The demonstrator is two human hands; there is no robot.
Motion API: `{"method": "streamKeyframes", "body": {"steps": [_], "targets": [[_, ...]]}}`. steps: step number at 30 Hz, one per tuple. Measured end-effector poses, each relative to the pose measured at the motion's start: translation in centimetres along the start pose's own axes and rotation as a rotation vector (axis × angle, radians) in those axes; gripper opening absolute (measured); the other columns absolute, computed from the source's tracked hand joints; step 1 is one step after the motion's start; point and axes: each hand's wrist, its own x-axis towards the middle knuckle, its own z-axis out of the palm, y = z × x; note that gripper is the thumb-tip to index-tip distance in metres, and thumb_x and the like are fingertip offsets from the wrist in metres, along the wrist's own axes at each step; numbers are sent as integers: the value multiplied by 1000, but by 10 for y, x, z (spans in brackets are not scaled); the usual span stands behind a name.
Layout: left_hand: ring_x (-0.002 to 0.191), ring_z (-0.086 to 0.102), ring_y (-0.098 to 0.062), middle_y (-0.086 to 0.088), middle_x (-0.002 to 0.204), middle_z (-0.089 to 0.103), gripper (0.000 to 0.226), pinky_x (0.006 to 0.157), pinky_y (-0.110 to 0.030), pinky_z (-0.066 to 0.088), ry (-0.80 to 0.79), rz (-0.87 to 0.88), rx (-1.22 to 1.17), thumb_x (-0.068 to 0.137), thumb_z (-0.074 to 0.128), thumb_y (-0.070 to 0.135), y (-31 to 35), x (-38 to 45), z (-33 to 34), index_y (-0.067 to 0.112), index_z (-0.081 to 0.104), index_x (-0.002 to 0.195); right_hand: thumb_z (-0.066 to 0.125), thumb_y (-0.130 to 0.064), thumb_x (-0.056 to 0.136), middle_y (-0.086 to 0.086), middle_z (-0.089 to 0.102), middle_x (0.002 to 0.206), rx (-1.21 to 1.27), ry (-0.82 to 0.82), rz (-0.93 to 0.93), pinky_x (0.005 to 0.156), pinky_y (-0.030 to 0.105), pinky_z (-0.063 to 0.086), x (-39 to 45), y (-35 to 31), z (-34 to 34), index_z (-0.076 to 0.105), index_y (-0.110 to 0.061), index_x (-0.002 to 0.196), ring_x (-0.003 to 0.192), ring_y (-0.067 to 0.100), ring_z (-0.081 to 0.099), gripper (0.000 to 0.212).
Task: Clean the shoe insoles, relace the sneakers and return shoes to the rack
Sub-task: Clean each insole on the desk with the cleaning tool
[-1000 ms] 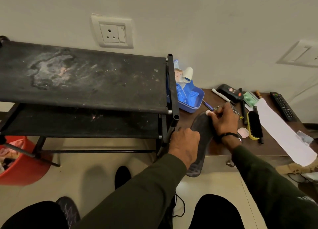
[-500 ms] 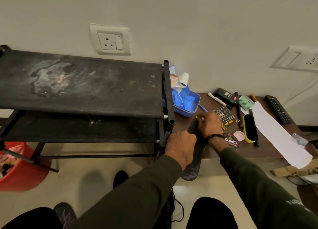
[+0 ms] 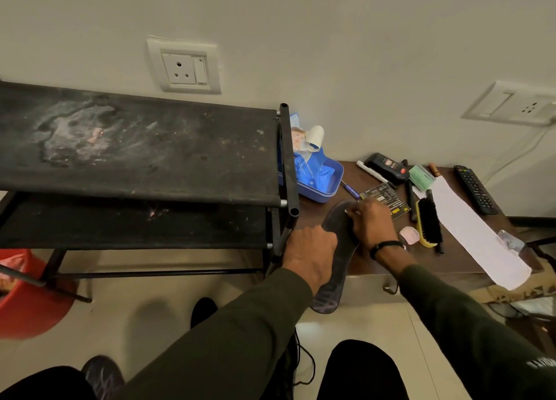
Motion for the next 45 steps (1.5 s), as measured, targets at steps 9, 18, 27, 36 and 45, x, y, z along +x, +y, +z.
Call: {"method": "streamKeyframes", "body": {"steps": [9, 18, 27, 36, 45], "targets": [[102, 63, -26, -9, 113, 62, 29, 89, -40, 51, 8, -1, -18, 93, 71, 22, 0, -2, 2, 17, 58, 119, 61, -13, 96, 13, 72, 106, 70, -10, 251, 90, 39, 50, 25, 9, -4, 76, -10, 104, 101, 29, 65, 17], [105, 63, -26, -10, 117, 62, 28, 87, -37, 50, 0, 59, 59, 94, 68, 23, 3, 7, 0, 16, 61, 120, 64, -16, 95, 10, 72, 103, 70, -13, 294, 81, 34, 49, 24, 13, -3, 77, -12, 103, 96, 26, 65, 15], [104, 61, -26, -10, 116, 59, 30, 83, -36, 47, -21, 34, 39, 92, 70, 20, 5, 9, -4, 15, 60, 120, 62, -10, 95, 15, 69, 107, 28, -1, 121, 82, 34, 47, 26, 0, 4, 76, -6, 106, 99, 30, 62, 18], [104, 61, -27, -11, 115, 58, 30, 83, -37, 47, -15, 13, 9, 91, 71, 19, 2, 2, -5, 16, 58, 118, 62, -13, 96, 10, 71, 104, 75, -64, 80, 77, 28, 43, 38, -6, 4, 76, -9, 105, 89, 20, 60, 17], [104, 61, -27, -10, 116, 59, 29, 82, -37, 46, -4, 6, 5, 92, 71, 20, 4, 3, -4, 17, 58, 118, 61, -11, 94, 13, 69, 97, 12, 24, 137, 75, 33, 47, 37, -7, 4, 75, -8, 99, 89, 26, 62, 15]]}}
